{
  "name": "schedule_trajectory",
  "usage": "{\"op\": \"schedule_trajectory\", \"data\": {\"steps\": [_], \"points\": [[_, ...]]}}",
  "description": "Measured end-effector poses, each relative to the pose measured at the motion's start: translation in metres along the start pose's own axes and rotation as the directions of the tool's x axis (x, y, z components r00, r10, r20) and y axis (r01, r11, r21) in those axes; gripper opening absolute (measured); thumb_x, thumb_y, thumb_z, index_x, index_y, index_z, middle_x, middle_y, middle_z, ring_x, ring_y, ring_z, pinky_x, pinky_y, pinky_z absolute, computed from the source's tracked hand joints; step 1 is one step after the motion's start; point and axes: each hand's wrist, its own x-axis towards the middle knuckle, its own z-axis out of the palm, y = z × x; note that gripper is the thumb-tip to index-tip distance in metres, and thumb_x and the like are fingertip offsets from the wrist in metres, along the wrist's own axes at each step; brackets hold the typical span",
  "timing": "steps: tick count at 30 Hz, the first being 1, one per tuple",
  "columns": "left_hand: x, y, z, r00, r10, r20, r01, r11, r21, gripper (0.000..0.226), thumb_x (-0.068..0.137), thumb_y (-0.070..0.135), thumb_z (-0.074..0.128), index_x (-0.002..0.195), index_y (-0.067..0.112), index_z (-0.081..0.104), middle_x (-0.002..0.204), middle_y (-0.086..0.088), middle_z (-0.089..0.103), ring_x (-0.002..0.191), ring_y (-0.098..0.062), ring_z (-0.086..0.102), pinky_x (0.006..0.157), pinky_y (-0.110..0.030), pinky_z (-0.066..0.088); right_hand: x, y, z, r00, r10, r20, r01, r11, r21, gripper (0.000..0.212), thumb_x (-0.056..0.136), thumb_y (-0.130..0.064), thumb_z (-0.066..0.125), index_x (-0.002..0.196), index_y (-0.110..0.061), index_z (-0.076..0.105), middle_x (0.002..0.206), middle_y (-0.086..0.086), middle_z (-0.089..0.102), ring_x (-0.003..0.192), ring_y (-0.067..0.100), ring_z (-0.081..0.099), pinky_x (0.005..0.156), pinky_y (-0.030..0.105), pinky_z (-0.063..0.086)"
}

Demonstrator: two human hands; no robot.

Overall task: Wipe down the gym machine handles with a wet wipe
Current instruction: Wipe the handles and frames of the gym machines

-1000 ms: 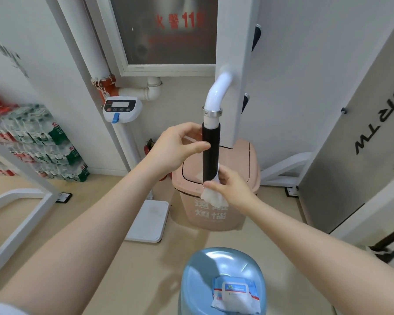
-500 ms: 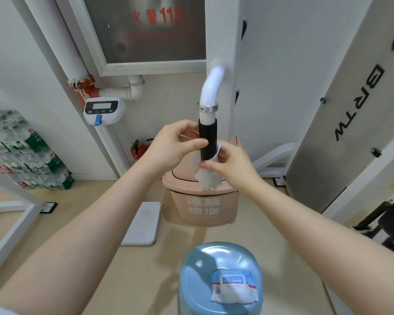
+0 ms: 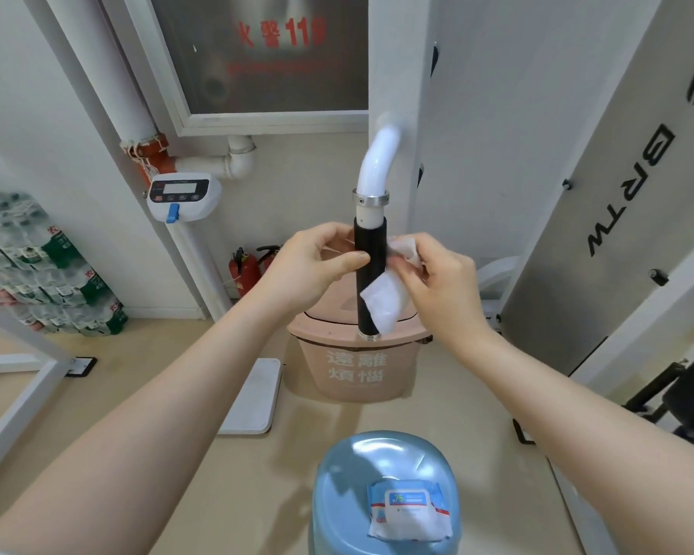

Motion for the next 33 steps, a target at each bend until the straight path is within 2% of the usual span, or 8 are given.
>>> {"op": "schedule_trajectory", "data": {"steps": [4, 8, 12, 15, 20, 24, 28, 33], "points": [[-0.006, -0.005, -0.009, 0.997, -0.008, 0.073, 0.012, 0.998, -0.06, 0.027, 0.096, 0.012, 0.043, 0.104, 0.032, 0.061, 0.1, 0.007, 0.069, 0.092, -0.008, 0.067, 0.091, -0.034, 0.05, -0.002, 0.005, 0.0, 0.917, -0.372, -0.144, 0.361, 0.928, -0.096, 0.018, 0.09, -0.013, 0.053, 0.092, -0.006, 0.07, 0.104, 0.008, 0.071, 0.091, 0.022, 0.068, 0.072, 0.047, 0.055], [-0.009, -0.011, -0.013, 0.997, -0.012, 0.079, 0.026, 0.982, -0.184, 0.031, 0.1, 0.009, 0.035, 0.103, 0.026, 0.061, 0.095, 0.006, 0.068, 0.087, -0.007, 0.067, 0.091, -0.034, 0.05, 0.001, -0.013, -0.007, 0.843, -0.538, -0.013, 0.526, 0.829, -0.19, 0.024, 0.094, -0.006, 0.051, 0.116, -0.007, 0.063, 0.125, 0.001, 0.059, 0.108, 0.008, 0.061, 0.095, 0.03, 0.05], [-0.008, -0.016, -0.016, 0.999, -0.016, 0.044, 0.026, 0.973, -0.227, 0.033, 0.098, 0.007, 0.036, 0.1, 0.027, 0.062, 0.089, 0.009, 0.067, 0.086, -0.003, 0.063, 0.086, -0.03, 0.05, 0.008, -0.022, 0.011, 0.586, -0.779, 0.223, 0.778, 0.465, -0.422, 0.024, 0.091, 0.003, 0.048, 0.107, 0.003, 0.067, 0.118, 0.012, 0.065, 0.115, 0.024, 0.059, 0.1, 0.034, 0.045], [-0.01, -0.016, -0.018, 0.999, -0.036, -0.019, 0.032, 0.984, -0.176, 0.035, 0.095, 0.002, 0.037, 0.116, 0.022, 0.056, 0.108, 0.007, 0.062, 0.1, -0.002, 0.059, 0.089, -0.022, 0.046, 0.003, -0.004, 0.023, 0.574, -0.637, 0.515, 0.769, 0.203, -0.606, 0.023, 0.084, -0.006, 0.054, 0.098, -0.008, 0.071, 0.109, 0.007, 0.07, 0.119, 0.024, 0.056, 0.109, 0.04, 0.03], [-0.016, -0.025, -0.032, 0.994, -0.067, -0.08, 0.062, 0.996, -0.067, 0.038, 0.091, 0.001, 0.043, 0.124, 0.019, 0.053, 0.121, 0.007, 0.055, 0.113, -0.007, 0.052, 0.101, -0.026, 0.037, -0.021, 0.007, 0.031, 0.391, -0.349, 0.852, 0.888, -0.102, -0.449, 0.023, 0.064, -0.017, 0.077, 0.087, -0.019, 0.075, 0.092, 0.002, 0.074, 0.109, 0.025, 0.062, 0.112, 0.044, 0.026], [-0.017, -0.032, -0.036, 0.995, -0.078, -0.058, 0.073, 0.994, -0.086, 0.034, 0.09, 0.001, 0.045, 0.116, 0.019, 0.057, 0.116, 0.006, 0.059, 0.109, -0.007, 0.053, 0.103, -0.029, 0.039, 0.01, -0.009, 0.015, 0.531, -0.581, 0.616, 0.766, 0.019, -0.643, 0.027, 0.086, 0.002, 0.046, 0.092, -0.008, 0.071, 0.093, 0.006, 0.073, 0.113, 0.027, 0.06, 0.111, 0.041, 0.026], [-0.013, -0.031, -0.03, 0.997, -0.055, -0.047, 0.051, 0.995, -0.089, 0.032, 0.09, 0.002, 0.046, 0.113, 0.022, 0.059, 0.112, 0.009, 0.06, 0.106, -0.005, 0.055, 0.101, -0.029, 0.041, -0.013, 0.01, 0.017, 0.326, -0.408, 0.853, 0.905, -0.125, -0.406, 0.022, 0.069, -0.014, 0.072, 0.09, -0.016, 0.074, 0.095, 0.002, 0.073, 0.107, 0.024, 0.064, 0.108, 0.038, 0.034], [-0.011, -0.018, -0.014, 0.998, 0.029, 0.047, -0.024, 0.995, -0.098, 0.033, 0.092, 0.006, 0.045, 0.113, 0.028, 0.056, 0.109, 0.012, 0.061, 0.105, -0.005, 0.058, 0.093, -0.027, 0.047, -0.029, 0.009, 0.011, 0.268, -0.194, 0.944, 0.963, 0.081, -0.257, 0.015, 0.067, -0.014, 0.072, 0.08, -0.019, 0.074, 0.088, -0.001, 0.072, 0.097, 0.022, 0.064, 0.101, 0.036, 0.043]]}}
